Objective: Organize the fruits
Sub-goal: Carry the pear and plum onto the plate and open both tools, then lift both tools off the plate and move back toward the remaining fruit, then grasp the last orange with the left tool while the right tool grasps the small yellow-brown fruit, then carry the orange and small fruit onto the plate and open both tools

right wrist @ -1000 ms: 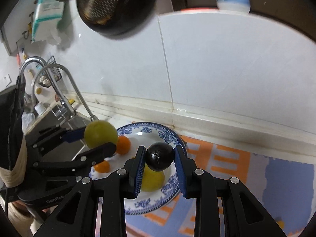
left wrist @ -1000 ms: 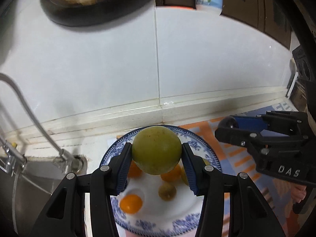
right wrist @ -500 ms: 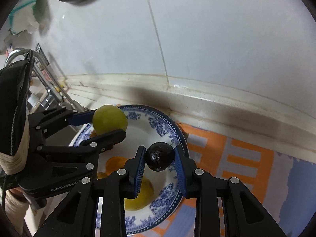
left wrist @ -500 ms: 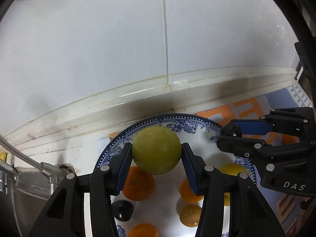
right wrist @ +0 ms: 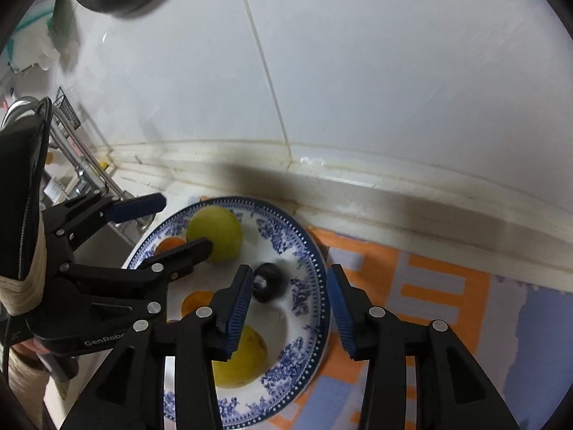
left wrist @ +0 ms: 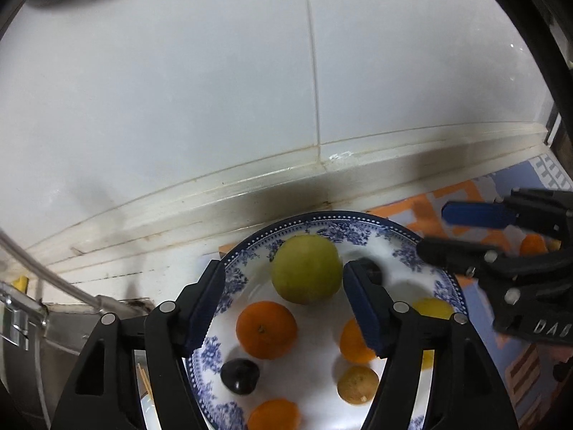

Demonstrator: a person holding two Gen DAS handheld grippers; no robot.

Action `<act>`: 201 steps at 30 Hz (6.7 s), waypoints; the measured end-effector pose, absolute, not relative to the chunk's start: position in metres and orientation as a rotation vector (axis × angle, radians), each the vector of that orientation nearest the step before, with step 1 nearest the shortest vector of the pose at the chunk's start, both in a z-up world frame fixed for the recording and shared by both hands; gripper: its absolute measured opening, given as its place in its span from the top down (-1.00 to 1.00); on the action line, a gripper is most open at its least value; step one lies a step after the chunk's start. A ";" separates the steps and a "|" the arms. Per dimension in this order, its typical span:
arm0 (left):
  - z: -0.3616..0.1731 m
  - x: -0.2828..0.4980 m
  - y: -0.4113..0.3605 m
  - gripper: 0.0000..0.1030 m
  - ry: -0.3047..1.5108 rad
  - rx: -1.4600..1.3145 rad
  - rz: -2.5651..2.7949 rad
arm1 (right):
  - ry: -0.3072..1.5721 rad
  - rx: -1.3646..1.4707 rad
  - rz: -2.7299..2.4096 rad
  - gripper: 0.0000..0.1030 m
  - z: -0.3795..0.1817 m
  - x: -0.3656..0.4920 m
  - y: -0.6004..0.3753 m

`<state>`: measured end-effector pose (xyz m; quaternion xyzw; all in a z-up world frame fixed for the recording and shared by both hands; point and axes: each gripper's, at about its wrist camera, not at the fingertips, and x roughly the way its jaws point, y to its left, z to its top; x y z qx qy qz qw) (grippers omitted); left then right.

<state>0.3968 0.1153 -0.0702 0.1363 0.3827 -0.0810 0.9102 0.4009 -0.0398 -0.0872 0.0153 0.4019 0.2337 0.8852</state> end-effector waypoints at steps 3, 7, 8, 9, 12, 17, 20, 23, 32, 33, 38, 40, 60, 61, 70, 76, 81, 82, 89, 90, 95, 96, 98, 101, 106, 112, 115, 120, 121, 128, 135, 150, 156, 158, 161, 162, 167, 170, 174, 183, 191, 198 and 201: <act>-0.060 0.379 0.110 -0.32 0.747 0.293 -0.160 | 0.786 0.018 0.464 0.15 -0.073 0.388 -0.045; -0.046 0.354 0.109 -0.39 0.705 0.240 -0.169 | 0.715 0.015 0.438 -0.12 -0.051 0.366 -0.053; -0.042 0.347 0.108 -0.39 0.693 0.226 -0.162 | 0.702 0.013 0.431 -0.13 -0.047 0.361 -0.055; -0.039 0.340 0.107 -0.40 0.677 0.214 -0.159 | 0.692 0.011 0.423 -0.13 -0.043 0.355 -0.058; -0.029 0.319 0.103 -0.48 0.644 0.189 -0.146 | 0.671 0.016 0.403 -0.18 -0.032 0.339 -0.067; -0.020 0.277 0.090 -0.55 0.606 0.164 -0.161 | 0.628 0.030 0.361 -0.33 -0.017 0.302 -0.087; -0.015 0.254 0.083 -0.63 0.575 0.169 -0.152 | 0.616 0.046 0.341 -0.39 -0.013 0.280 -0.098; -0.012 0.235 0.076 -0.70 0.544 0.156 -0.151 | 0.604 0.045 0.316 -0.44 -0.011 0.257 -0.107; -0.012 0.205 0.042 -0.81 0.534 0.157 -0.215 | 0.616 0.140 0.253 -0.51 -0.021 0.215 -0.143; -0.012 0.204 0.038 -0.82 0.534 0.157 -0.224 | 0.616 0.142 0.237 -0.51 -0.023 0.213 -0.147; -0.019 0.202 0.011 -0.82 0.513 0.182 -0.274 | 0.614 0.140 0.135 -0.51 -0.031 0.199 -0.174; -0.022 0.203 0.001 -0.82 0.503 0.196 -0.303 | 0.614 0.147 0.099 -0.51 -0.034 0.195 -0.185; -0.073 0.270 -0.078 -0.79 0.546 0.390 -0.496 | 0.677 0.077 -0.047 -0.50 -0.077 0.215 -0.238; -0.077 0.275 -0.081 -0.79 0.553 0.394 -0.510 | 0.692 0.077 -0.042 -0.49 -0.080 0.220 -0.239; -0.101 0.304 -0.102 -0.55 0.619 0.446 -0.554 | 0.771 0.099 0.010 -0.26 -0.106 0.253 -0.246; -0.115 0.318 -0.112 -0.35 0.666 0.462 -0.570 | 0.817 0.116 0.037 -0.06 -0.120 0.267 -0.248; -0.122 0.327 -0.116 -0.11 0.718 0.449 -0.591 | 0.830 0.110 0.055 0.06 -0.125 0.274 -0.245; -0.123 0.329 -0.116 -0.06 0.730 0.439 -0.600 | 0.833 0.109 0.057 0.09 -0.126 0.275 -0.245; -0.126 0.335 -0.118 0.20 0.764 0.412 -0.622 | 0.851 0.128 0.086 0.29 -0.132 0.285 -0.245; -0.126 0.335 -0.119 0.21 0.765 0.410 -0.623 | 0.854 0.132 0.091 0.31 -0.133 0.286 -0.245; -0.126 0.334 -0.118 0.22 0.763 0.411 -0.622 | 0.861 0.141 0.106 0.48 -0.136 0.287 -0.243; -0.126 0.334 -0.118 0.22 0.764 0.409 -0.619 | 0.859 0.141 0.104 0.48 -0.136 0.287 -0.243; -0.126 0.333 -0.117 0.22 0.765 0.405 -0.618 | 0.855 0.144 0.102 0.48 -0.136 0.285 -0.243; -0.124 0.330 -0.114 0.22 0.762 0.400 -0.615 | 0.847 0.146 0.097 0.48 -0.134 0.283 -0.242; -0.117 0.323 -0.111 0.22 0.745 0.391 -0.604 | 0.834 0.154 0.093 0.48 -0.130 0.276 -0.242; -0.103 0.308 -0.101 0.23 0.721 0.369 -0.586 | 0.807 0.149 0.095 0.48 -0.117 0.264 -0.239; -0.094 0.299 -0.094 0.22 0.707 0.348 -0.579 | 0.786 0.132 0.099 0.48 -0.107 0.256 -0.233; -0.080 0.284 -0.082 0.23 0.684 0.330 -0.569 | 0.743 0.120 0.116 0.48 -0.088 0.240 -0.225; -0.077 0.282 -0.079 0.23 0.677 0.328 -0.564 | 0.736 0.117 0.120 0.48 -0.085 0.238 -0.224; -0.054 0.264 -0.057 0.23 0.636 0.288 -0.524 | 0.687 0.091 0.147 0.48 -0.064 0.222 -0.208; -0.037 0.250 -0.036 0.22 0.600 0.257 -0.477 | 0.651 0.068 0.177 0.48 -0.048 0.211 -0.191; -0.011 0.225 0.017 0.22 0.558 0.195 -0.353 | 0.583 0.014 0.275 0.48 -0.019 0.203 -0.148; -0.006 0.219 0.039 0.23 0.553 0.175 -0.301 | 0.575 -0.004 0.328 0.48 -0.015 0.206 -0.129; -0.006 0.218 0.046 0.23 0.553 0.168 -0.282 | 0.573 -0.009 0.342 0.48 -0.014 0.208 -0.123; -0.006 0.218 0.058 0.23 0.566 0.154 -0.253 | 0.574 -0.018 0.370 0.48 -0.014 0.211 -0.111; -0.006 0.217 0.062 0.22 0.568 0.151 -0.245 | 0.575 -0.021 0.377 0.48 -0.014 0.212 -0.108; -0.009 0.217 0.082 0.23 0.581 0.140 -0.202 | 0.579 -0.038 0.414 0.48 -0.015 0.219 -0.090; -0.012 0.217 0.092 0.22 0.591 0.135 -0.180 | 0.585 -0.052 0.431 0.48 -0.016 0.225 -0.080; -0.016 0.219 0.104 0.23 0.608 0.125 -0.158 | 0.595 -0.065 0.453 0.48 -0.019 0.232 -0.066; -0.033 0.229 0.130 0.23 0.664 0.113 -0.133 | 0.655 -0.088 0.505 0.48 -0.038 0.252 -0.035; -0.058 0.249 0.145 0.23 0.732 0.091 -0.155 | 0.725 -0.109 0.539 0.48 -0.064 0.269 -0.011; -0.072 0.270 0.146 0.23 0.767 0.098 -0.195 | 0.773 -0.104 0.553 0.48 -0.085 0.285 0.003; -0.078 0.277 0.147 0.22 0.779 0.102 -0.207 | 0.783 -0.106 0.548 0.48 -0.091 0.288 0.007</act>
